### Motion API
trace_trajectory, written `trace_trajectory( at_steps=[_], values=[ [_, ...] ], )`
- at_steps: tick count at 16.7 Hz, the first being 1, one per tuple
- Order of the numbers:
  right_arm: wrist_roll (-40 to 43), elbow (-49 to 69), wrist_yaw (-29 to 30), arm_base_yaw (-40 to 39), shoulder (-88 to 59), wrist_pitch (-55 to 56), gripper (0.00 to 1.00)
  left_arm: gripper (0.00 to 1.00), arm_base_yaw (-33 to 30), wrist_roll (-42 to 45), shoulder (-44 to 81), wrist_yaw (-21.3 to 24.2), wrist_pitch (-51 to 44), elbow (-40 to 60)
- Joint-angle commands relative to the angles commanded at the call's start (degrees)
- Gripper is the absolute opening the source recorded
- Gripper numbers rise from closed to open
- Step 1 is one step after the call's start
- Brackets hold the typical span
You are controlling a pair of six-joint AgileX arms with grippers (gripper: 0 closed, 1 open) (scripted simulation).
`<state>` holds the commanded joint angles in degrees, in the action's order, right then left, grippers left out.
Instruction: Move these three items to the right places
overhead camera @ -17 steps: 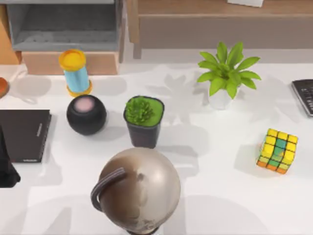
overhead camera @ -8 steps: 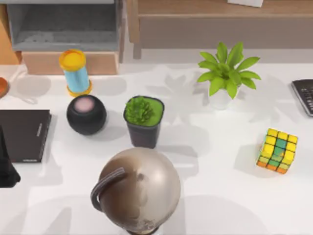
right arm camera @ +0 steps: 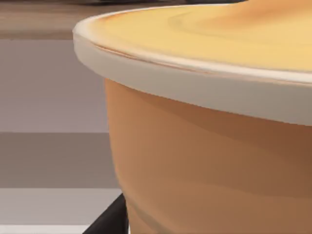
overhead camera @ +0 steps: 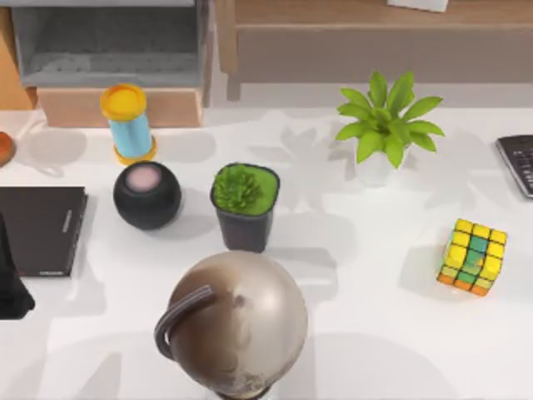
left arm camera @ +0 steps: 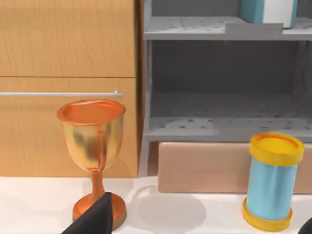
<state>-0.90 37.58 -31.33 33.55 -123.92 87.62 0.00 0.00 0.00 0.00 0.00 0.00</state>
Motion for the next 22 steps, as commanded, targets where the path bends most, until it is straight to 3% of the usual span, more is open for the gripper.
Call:
trace_trajectory(
  at_steps=[2, 3, 22],
  values=[
    [0.00, 0.00, 0.00, 0.00, 0.00, 0.00, 0.98, 1.00, 0.00, 0.00, 0.00, 0.00, 0.00, 0.00],
    [0.00, 0.00, 0.00, 0.00, 0.00, 0.00, 1.00, 1.00, 0.00, 0.00, 0.00, 0.00, 0.00, 0.00],
    [-0.11, -5.80, -3.06, 2.81, 1.61, 4.07, 1.00, 1.00, 0.00, 0.00, 0.00, 0.00, 0.00, 0.00]
  ],
)
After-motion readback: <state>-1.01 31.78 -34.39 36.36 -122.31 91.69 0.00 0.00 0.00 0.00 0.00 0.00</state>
